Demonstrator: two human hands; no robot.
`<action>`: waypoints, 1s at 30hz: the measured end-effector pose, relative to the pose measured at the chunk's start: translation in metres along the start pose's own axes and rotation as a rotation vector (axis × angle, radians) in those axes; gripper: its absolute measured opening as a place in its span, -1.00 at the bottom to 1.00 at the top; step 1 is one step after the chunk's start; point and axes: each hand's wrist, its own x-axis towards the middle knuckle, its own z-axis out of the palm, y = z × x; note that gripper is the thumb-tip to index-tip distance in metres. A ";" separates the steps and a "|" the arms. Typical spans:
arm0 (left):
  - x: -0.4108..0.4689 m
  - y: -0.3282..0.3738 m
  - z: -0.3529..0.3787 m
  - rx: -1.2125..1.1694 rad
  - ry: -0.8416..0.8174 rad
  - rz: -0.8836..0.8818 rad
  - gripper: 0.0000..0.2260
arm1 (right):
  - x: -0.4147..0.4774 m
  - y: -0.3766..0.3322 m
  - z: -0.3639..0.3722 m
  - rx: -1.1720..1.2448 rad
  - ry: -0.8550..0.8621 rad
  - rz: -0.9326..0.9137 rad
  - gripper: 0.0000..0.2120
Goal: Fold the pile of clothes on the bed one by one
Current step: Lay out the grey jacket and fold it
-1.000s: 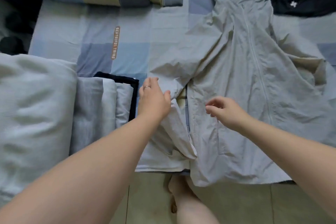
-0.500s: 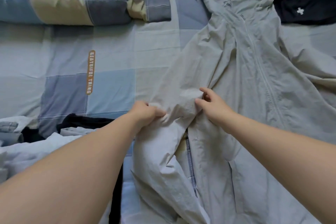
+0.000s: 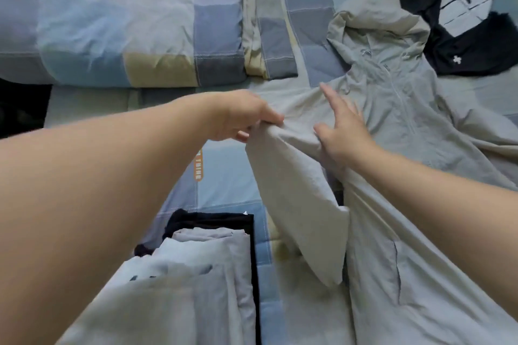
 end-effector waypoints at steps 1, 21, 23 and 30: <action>-0.007 0.002 -0.011 -0.019 0.003 0.055 -0.90 | 0.009 -0.017 0.002 -0.076 -0.045 -0.034 -0.25; -0.068 -0.100 -0.178 0.704 0.173 0.022 -0.72 | 0.056 -0.108 0.041 -0.344 -0.001 0.072 -0.68; -0.076 -0.117 -0.196 0.815 0.221 -0.015 -0.75 | 0.058 -0.113 0.048 -0.378 0.007 0.112 -0.68; -0.092 -0.204 -0.255 0.510 0.359 -0.192 -0.75 | 0.071 -0.132 0.088 -0.464 0.081 0.268 -0.80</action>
